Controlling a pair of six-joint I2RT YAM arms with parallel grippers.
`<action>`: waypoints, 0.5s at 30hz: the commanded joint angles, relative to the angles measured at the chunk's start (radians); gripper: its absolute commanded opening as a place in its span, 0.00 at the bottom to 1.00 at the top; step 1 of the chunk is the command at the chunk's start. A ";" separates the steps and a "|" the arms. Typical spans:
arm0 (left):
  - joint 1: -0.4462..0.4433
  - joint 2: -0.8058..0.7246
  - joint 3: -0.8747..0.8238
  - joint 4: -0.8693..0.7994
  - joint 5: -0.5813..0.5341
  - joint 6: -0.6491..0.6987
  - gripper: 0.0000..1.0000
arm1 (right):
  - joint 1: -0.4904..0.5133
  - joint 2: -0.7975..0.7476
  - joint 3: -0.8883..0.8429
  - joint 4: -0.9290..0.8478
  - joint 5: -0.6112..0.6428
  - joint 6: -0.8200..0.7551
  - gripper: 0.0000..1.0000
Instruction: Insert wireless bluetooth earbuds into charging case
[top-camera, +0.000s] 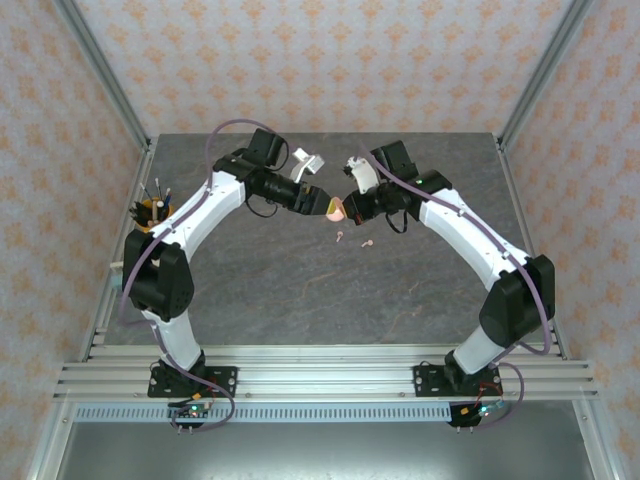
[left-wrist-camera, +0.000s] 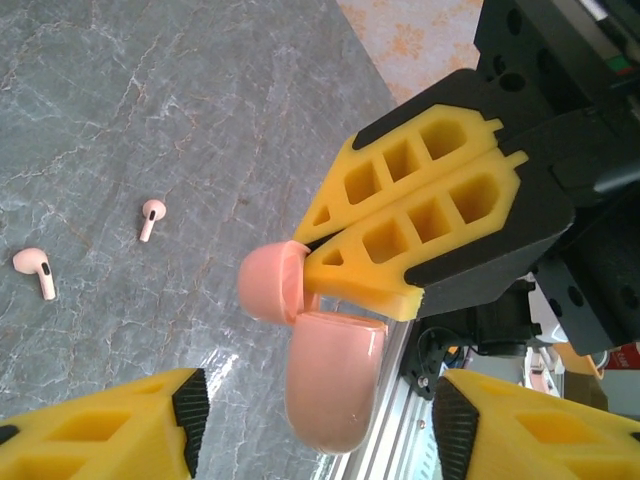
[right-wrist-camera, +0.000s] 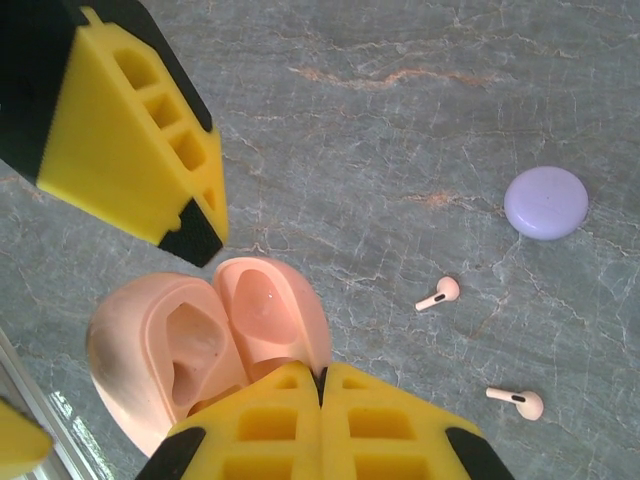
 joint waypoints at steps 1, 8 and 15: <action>-0.006 0.011 0.011 0.024 0.050 -0.003 0.60 | 0.008 -0.007 0.039 -0.013 0.013 -0.017 0.00; -0.011 0.016 -0.009 0.033 0.080 -0.001 0.57 | 0.009 0.001 0.046 -0.014 0.011 -0.020 0.00; -0.018 0.033 -0.001 0.033 0.090 0.000 0.52 | 0.011 0.006 0.049 -0.013 0.010 -0.020 0.00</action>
